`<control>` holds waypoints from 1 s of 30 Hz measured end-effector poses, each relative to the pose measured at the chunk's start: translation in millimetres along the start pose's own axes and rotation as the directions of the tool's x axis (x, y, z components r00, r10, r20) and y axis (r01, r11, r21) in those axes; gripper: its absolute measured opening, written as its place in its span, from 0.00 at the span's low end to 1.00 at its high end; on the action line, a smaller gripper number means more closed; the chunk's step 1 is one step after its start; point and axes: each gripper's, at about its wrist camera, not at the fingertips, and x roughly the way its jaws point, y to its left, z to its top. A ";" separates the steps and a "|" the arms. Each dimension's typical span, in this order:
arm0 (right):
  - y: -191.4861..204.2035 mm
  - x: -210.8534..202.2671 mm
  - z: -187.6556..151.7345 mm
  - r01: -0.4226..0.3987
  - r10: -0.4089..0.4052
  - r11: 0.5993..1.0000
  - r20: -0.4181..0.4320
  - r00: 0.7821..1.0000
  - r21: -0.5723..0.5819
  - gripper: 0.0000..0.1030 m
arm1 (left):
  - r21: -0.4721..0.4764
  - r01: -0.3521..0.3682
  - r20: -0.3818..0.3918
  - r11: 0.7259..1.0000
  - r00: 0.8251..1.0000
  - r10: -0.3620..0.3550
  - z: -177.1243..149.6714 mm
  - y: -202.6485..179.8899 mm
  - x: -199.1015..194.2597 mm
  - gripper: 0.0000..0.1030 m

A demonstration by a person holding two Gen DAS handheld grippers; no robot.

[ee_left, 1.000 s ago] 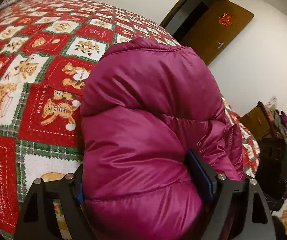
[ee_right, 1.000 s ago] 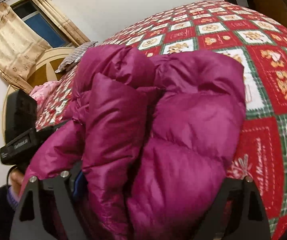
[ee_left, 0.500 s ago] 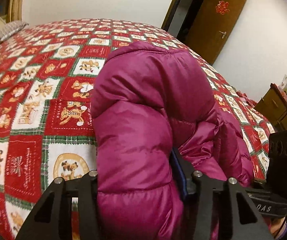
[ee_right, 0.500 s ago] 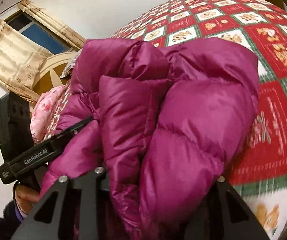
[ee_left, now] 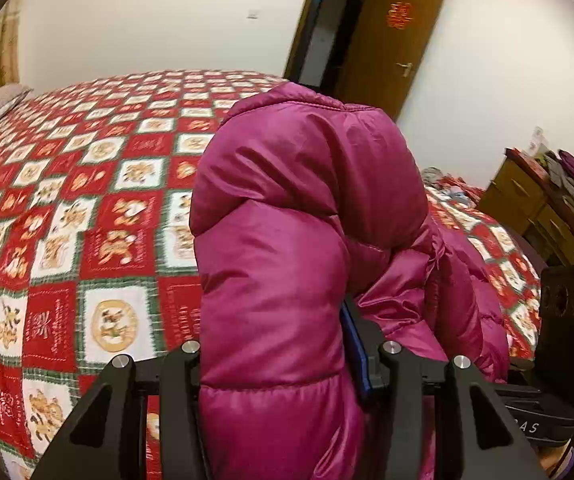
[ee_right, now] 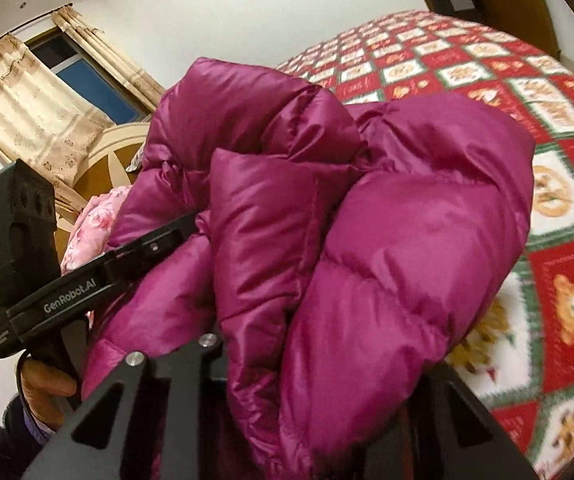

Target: Fold large clothes

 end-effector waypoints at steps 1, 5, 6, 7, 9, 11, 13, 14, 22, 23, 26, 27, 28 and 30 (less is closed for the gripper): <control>-0.3 -4.4 -0.7 0.006 -0.006 1.000 0.008 1.000 -0.002 0.30 | 0.010 0.006 0.003 1.000 1.000 -0.006 0.9 -5.9 -0.8 0.46; -14.4 -33.7 -3.3 0.043 -0.043 0.999 0.055 0.998 0.008 0.30 | 0.057 0.038 0.009 0.998 0.999 -0.039 6.1 -33.6 4.0 0.46; -18.6 -38.9 -2.9 0.056 -0.057 0.998 0.063 0.996 0.016 0.30 | 0.060 0.046 0.007 0.997 0.999 -0.047 6.2 -37.0 5.4 0.46; -22.6 -42.9 -5.1 0.065 -0.066 0.998 0.068 0.995 0.020 0.30 | 0.063 0.061 0.002 0.996 0.998 -0.061 7.0 -42.2 9.7 0.46; -32.8 -53.6 -6.5 0.097 -0.100 0.995 0.084 0.991 0.032 0.30 | 0.073 0.086 -0.013 0.994 0.996 -0.085 8.1 -51.8 17.6 0.46; -42.2 -62.5 -7.7 0.120 -0.124 0.992 0.095 0.988 0.042 0.30 | 0.083 0.106 -0.029 0.991 0.994 -0.103 11.7 -61.6 27.8 0.46; -52.2 -68.9 -3.5 0.140 -0.145 0.989 0.104 0.984 0.054 0.30 | 0.092 0.119 -0.040 0.989 0.992 -0.116 17.3 -72.4 39.0 0.46; -59.1 -72.9 0.3 0.149 -0.155 0.987 0.110 0.982 0.061 0.30 | 0.095 0.123 -0.042 0.988 0.992 -0.120 19.4 -76.4 41.4 0.46; -116.2 -66.4 43.3 0.194 -0.206 0.976 0.130 0.970 0.096 0.30 | 0.048 0.095 -0.085 0.994 0.992 -0.090 47.4 -88.4 102.1 0.46; -128.5 -61.4 49.2 0.181 -0.196 0.977 0.130 0.972 0.114 0.30 | 0.059 0.078 -0.085 0.995 0.994 -0.073 49.7 -90.9 108.0 0.46; -156.3 -43.6 60.3 0.151 -0.175 0.974 0.135 0.975 0.172 0.30 | 0.091 0.022 -0.092 0.996 0.996 -0.014 55.4 -96.0 131.3 0.46; -164.1 -38.9 61.8 0.148 -0.174 0.972 0.134 0.976 0.183 0.30 | 0.095 0.002 -0.103 0.995 0.995 0.008 55.9 -97.7 143.2 0.46; -172.5 -29.7 64.0 0.155 -0.182 0.969 0.126 0.975 0.193 0.30 | 0.096 -0.013 -0.114 0.995 0.993 0.024 55.4 -97.0 150.8 0.46; -182.8 -19.5 64.5 0.173 -0.199 0.963 0.109 0.974 0.206 0.30 | 0.086 -0.042 -0.126 0.995 0.991 0.053 52.6 -95.7 165.3 0.48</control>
